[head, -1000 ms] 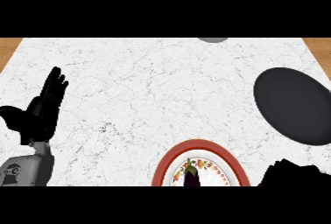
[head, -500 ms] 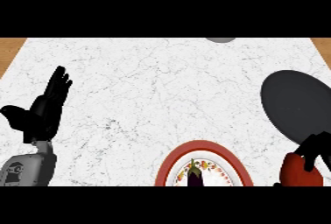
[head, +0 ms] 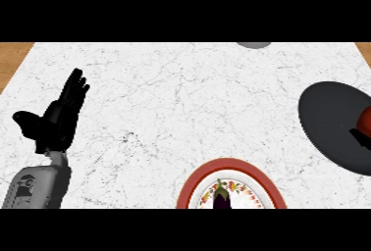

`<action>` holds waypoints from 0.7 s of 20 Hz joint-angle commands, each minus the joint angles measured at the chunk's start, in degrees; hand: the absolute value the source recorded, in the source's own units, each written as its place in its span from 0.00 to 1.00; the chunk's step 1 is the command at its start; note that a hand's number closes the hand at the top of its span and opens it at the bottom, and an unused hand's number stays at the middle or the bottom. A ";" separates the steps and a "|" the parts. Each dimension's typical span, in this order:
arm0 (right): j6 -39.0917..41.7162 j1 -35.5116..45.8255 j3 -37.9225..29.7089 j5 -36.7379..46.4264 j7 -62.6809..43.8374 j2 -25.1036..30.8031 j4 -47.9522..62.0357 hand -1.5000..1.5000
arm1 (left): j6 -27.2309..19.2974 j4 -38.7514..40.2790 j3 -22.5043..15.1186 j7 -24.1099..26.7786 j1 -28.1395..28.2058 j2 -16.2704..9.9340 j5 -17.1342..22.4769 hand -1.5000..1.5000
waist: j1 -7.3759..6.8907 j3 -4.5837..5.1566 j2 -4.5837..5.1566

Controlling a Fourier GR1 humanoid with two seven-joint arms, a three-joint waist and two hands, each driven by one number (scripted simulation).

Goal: Pick the bell pepper from the plate and place it in the pan

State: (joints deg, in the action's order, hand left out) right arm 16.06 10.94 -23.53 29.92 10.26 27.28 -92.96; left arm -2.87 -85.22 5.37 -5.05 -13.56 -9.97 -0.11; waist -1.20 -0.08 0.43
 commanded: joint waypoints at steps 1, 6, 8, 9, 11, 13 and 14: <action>-9.07 7.26 0.47 7.58 8.27 2.88 18.20 1.00 | -0.60 0.57 -0.88 -1.79 -2.32 0.86 -0.44 0.50 | -1.35 -0.10 0.50; -15.96 17.24 0.67 9.80 15.45 4.02 39.94 1.00 | 1.70 1.89 0.54 -1.18 -2.89 -0.96 0.95 0.50 | -1.30 -0.07 0.43; -16.74 20.81 -1.14 9.12 20.14 6.93 48.25 1.00 | 0.86 1.45 -0.11 1.59 -1.21 -0.37 -0.50 0.50 | -1.51 -0.10 0.51; -19.77 22.77 -0.13 10.31 19.97 4.59 51.23 1.00 | 0.10 0.20 -0.46 -0.95 -1.84 0.56 -0.11 0.50 | -1.44 -0.09 0.38; -20.65 24.67 -0.34 11.30 24.08 6.81 58.02 1.00 | -0.25 1.95 -1.12 2.08 -0.82 1.02 -1.58 0.50 | -1.56 -0.11 0.59; -15.05 26.77 -2.50 8.04 22.49 7.59 62.58 1.00 | 1.45 0.52 0.37 -0.07 -1.22 -0.39 0.78 0.50 | -2.02 -0.14 0.63; -17.65 25.28 -0.76 10.15 22.15 4.80 63.81 0.00 | 2.22 3.23 0.99 3.64 -0.41 -0.77 0.72 0.50 | -2.30 -0.13 0.99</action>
State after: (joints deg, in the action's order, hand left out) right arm -0.27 33.31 -24.88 38.57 31.08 32.90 -38.98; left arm -1.87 -83.94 5.44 -4.32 -14.87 -10.03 0.10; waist -2.97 -0.20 1.07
